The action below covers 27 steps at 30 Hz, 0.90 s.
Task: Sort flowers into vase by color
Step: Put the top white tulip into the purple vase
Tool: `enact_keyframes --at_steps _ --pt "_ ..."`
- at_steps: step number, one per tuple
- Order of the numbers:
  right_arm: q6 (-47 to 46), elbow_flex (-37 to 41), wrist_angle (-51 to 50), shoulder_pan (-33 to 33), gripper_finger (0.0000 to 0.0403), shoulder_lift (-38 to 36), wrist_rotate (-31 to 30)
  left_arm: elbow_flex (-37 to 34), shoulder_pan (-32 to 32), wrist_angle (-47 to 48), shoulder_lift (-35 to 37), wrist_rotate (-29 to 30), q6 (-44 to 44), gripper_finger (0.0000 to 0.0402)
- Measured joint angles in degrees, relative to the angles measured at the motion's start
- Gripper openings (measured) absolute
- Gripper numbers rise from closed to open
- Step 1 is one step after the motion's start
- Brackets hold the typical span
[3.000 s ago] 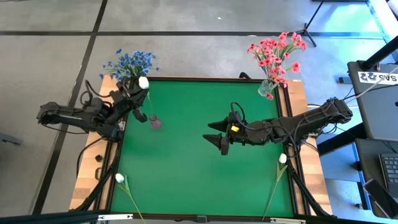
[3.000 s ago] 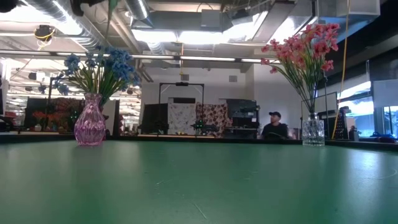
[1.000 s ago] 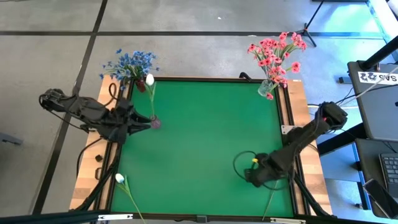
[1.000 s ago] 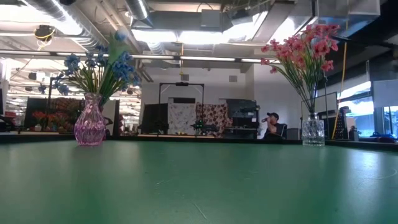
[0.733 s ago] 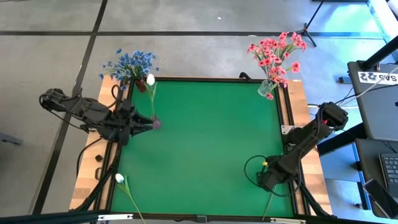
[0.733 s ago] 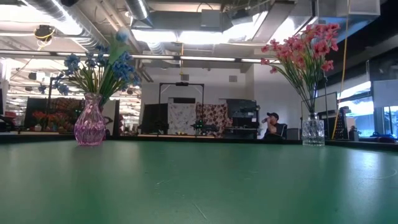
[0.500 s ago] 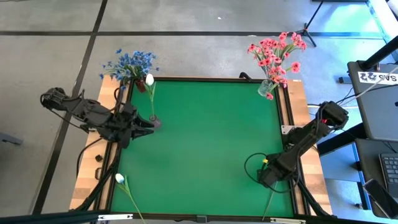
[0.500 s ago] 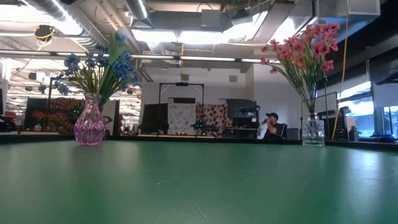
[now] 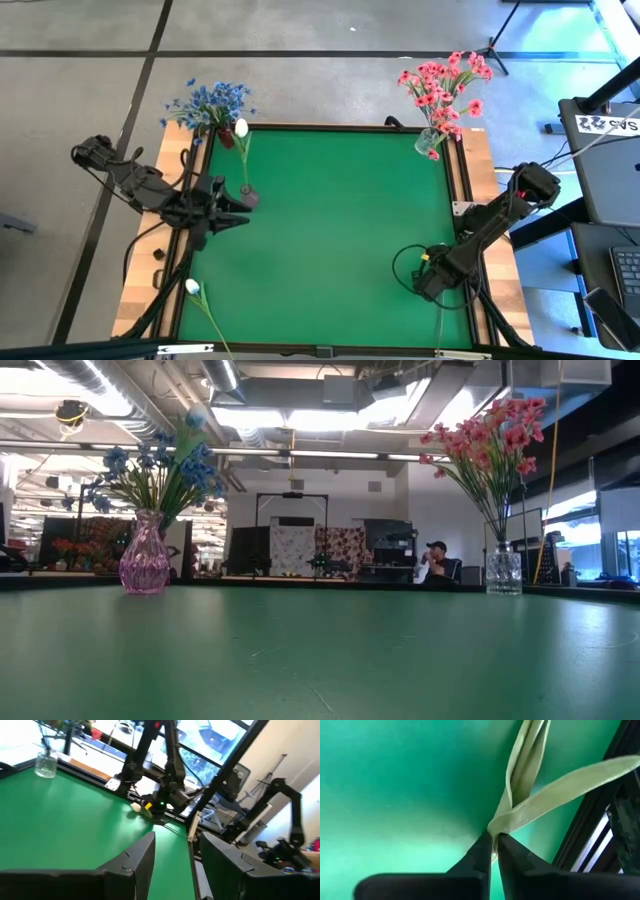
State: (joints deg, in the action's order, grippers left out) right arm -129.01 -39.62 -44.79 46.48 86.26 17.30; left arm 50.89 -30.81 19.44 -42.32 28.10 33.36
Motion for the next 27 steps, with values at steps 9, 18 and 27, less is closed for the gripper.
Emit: enact_keyframes --at_steps 9,18,27 --pt "4.97 -14.63 -6.72 0.0 0.0008 -0.75 -18.73 -0.02 -0.7 0.0 -0.01 2.04 -0.57 0.0151" --pt "37.44 -29.99 -4.04 -4.48 0.0004 -0.79 -51.75 -0.04 -0.68 -5.38 -2.05 4.9 -3.26 0.0151" --pt "84.27 -38.48 20.17 -18.28 0.0002 -0.83 -54.46 -0.04 -0.57 -14.56 -12.33 7.8 -7.17 0.0154"
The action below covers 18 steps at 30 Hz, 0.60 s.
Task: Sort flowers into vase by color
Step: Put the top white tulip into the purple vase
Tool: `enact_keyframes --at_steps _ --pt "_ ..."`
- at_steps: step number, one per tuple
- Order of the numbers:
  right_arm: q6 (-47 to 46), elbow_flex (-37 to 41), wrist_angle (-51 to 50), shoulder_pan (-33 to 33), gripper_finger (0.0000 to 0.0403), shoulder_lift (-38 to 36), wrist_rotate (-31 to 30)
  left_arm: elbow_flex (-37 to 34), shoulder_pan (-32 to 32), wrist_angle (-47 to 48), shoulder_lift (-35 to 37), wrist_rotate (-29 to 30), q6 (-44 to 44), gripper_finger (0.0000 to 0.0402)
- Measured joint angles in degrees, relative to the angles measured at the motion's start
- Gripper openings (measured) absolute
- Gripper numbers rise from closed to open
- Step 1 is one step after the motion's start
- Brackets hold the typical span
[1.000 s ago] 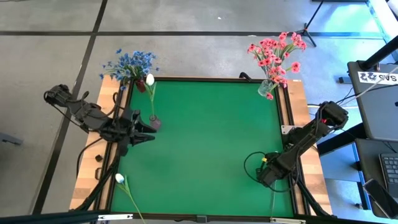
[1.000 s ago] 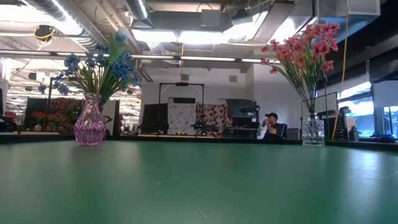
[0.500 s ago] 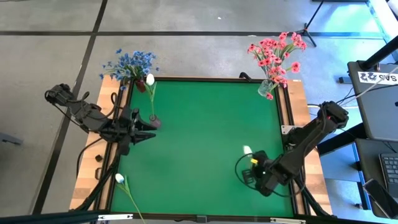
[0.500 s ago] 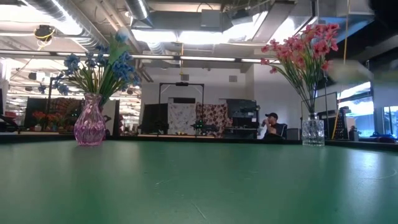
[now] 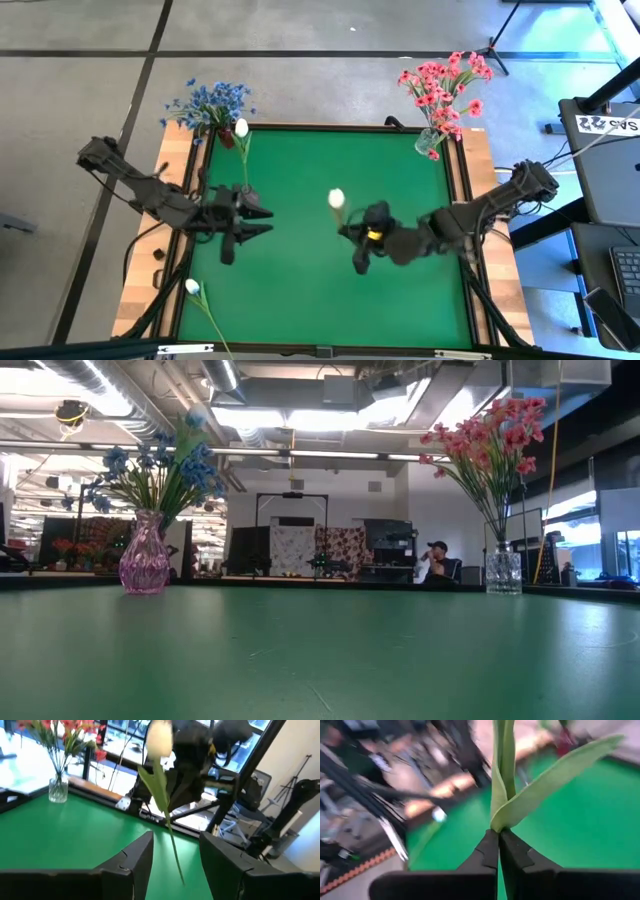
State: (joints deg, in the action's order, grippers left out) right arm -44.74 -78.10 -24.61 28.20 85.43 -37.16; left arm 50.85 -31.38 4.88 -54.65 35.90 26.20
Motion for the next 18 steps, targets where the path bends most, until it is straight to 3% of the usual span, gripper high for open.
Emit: enact_keyframes --at_steps 6,14,18 --pt "18.08 -0.27 18.44 -4.9 0.0001 -0.02 9.16 0.0 2.08 -12.38 -7.22 1.05 -2.81 0.0183" --pt "25.63 -0.29 19.46 -8.72 0.0001 0.09 17.6 0.0 6.22 -20.16 -12.09 0.4 -2.84 0.0207" --pt "27.65 -0.29 19.08 -10.98 0.0001 1.59 23.44 0.0 9.55 -21.72 -14.94 -4.78 -4.29 0.0207"
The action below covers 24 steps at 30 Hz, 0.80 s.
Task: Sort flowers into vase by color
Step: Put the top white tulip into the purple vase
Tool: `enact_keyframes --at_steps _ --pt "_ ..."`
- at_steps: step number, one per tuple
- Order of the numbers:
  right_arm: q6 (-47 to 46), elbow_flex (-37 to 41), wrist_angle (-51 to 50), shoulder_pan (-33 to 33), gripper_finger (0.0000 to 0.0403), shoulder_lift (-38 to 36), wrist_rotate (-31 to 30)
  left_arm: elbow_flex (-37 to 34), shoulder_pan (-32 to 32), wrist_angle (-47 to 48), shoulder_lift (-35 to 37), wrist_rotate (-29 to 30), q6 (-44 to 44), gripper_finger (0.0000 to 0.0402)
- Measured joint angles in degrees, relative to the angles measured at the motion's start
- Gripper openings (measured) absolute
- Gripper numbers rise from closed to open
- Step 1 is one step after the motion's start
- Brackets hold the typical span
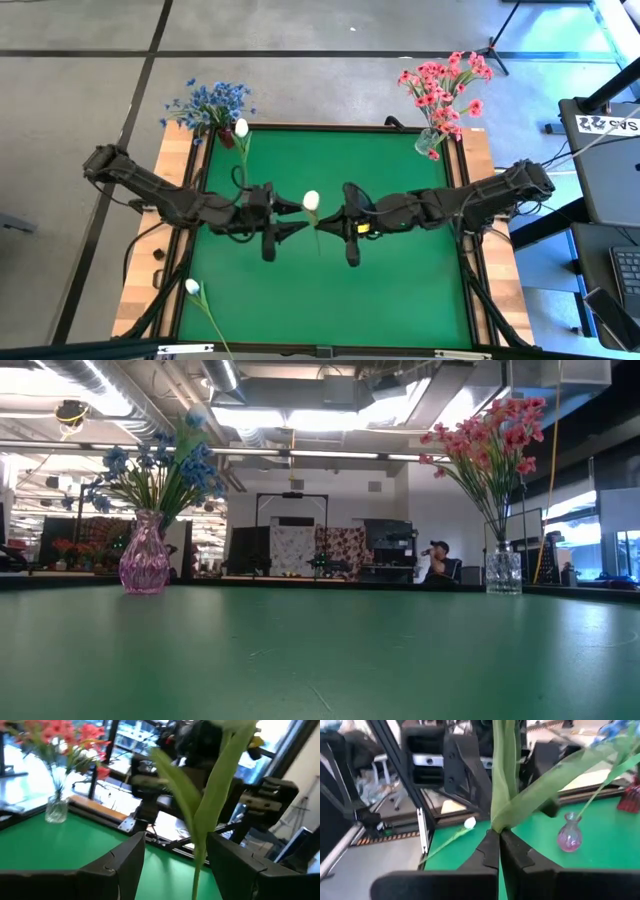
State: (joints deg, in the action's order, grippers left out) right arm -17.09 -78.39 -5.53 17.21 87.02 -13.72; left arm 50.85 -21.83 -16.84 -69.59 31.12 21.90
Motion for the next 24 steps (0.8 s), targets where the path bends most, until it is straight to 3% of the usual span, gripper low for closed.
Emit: enact_keyframes --at_steps 4,15,19,24 --pt "0.66 0.0 -0.44 -0.92 0.0001 1.97 1.58 -0.11 1.62 -4.47 -2.15 -3.44 -3.19 0.0208" --pt "1.14 0.02 -0.34 -0.85 0.0001 2.82 -0.76 -0.04 4.08 -4.78 -2.01 -3.3 -1.91 0.019" --pt "1.12 0.02 -0.3 -0.85 0.002 2.82 -0.85 -0.04 4.18 -4.79 -1.98 -3.48 -1.45 0.0138" --pt "2.3 0.02 -0.21 -0.72 0.0088 2.82 -4.26 -0.04 4.2 -4.62 -1.66 -3.23 -1.72 0.0029"
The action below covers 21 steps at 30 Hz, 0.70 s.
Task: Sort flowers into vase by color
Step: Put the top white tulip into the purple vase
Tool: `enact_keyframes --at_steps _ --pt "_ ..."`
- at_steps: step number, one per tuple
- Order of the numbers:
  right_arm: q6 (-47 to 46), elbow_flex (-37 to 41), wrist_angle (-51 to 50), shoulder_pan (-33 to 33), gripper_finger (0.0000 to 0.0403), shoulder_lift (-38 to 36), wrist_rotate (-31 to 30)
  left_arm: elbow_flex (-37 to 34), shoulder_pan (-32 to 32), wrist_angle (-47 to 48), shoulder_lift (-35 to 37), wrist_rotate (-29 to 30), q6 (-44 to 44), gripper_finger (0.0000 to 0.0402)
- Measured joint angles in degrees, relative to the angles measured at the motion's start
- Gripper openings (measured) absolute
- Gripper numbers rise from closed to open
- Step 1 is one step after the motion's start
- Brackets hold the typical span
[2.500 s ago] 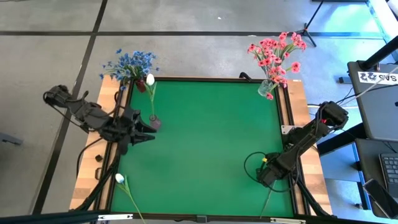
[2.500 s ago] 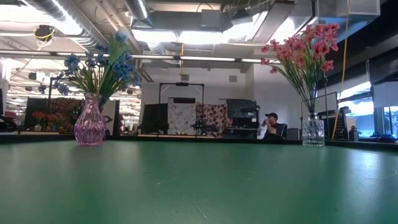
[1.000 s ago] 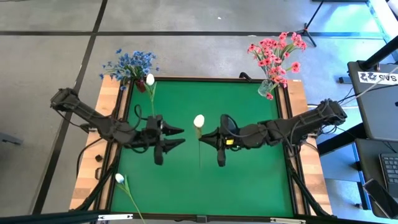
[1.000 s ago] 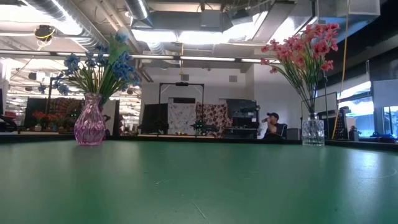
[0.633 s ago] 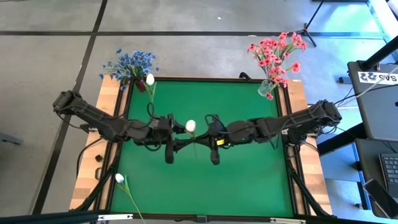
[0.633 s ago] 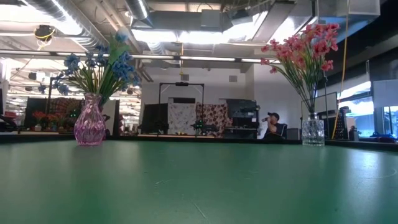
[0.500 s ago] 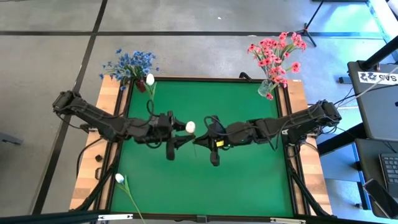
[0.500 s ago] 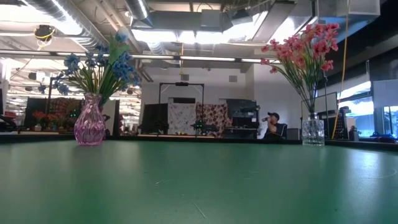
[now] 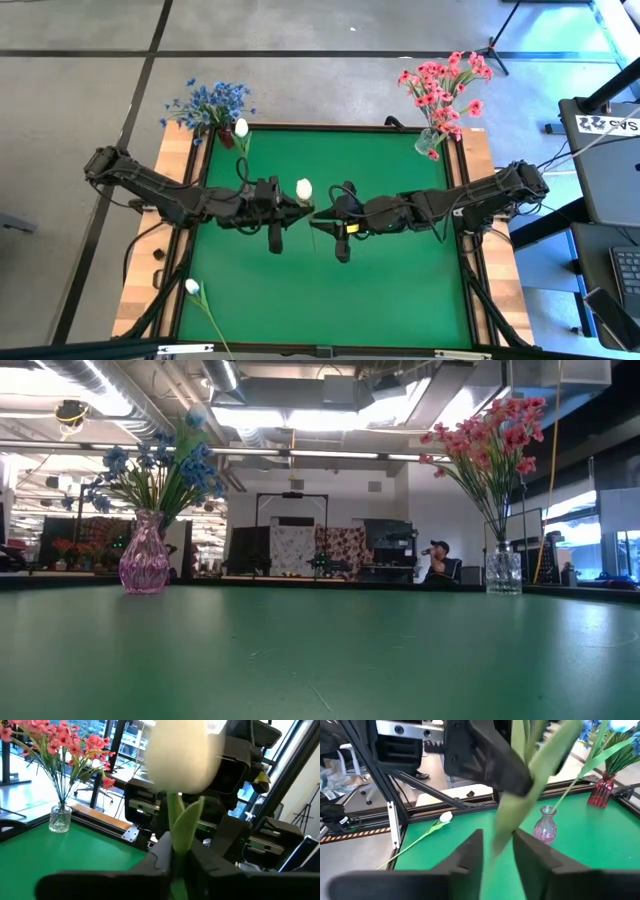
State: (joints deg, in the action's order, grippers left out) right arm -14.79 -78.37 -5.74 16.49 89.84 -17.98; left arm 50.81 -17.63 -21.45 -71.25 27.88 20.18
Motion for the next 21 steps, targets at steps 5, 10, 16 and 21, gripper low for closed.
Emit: enact_keyframes --at_steps 5,10,16,21 --pt "0.29 0.0 -0.52 -0.01 0.0166 -0.62 -0.02 0.02 -1.01 5.57 5.58 3.76 -5.03 0.0011" --pt "-0.49 0.0 -2.21 0.04 0.0212 -3.43 -0.02 0.07 -6.87 19.14 17.04 25.33 -14.49 0.0008" --pt "-1.61 0.0 -5.21 0.04 0.0219 -5.11 -1.96 0.13 -15.75 31.45 28.14 50.57 -24.53 0.0008" --pt "-2.51 0.0 -4.79 0.04 0.0214 -5.11 -1.99 0.13 -16.52 36.72 31.54 54.92 -22.52 0.0007"
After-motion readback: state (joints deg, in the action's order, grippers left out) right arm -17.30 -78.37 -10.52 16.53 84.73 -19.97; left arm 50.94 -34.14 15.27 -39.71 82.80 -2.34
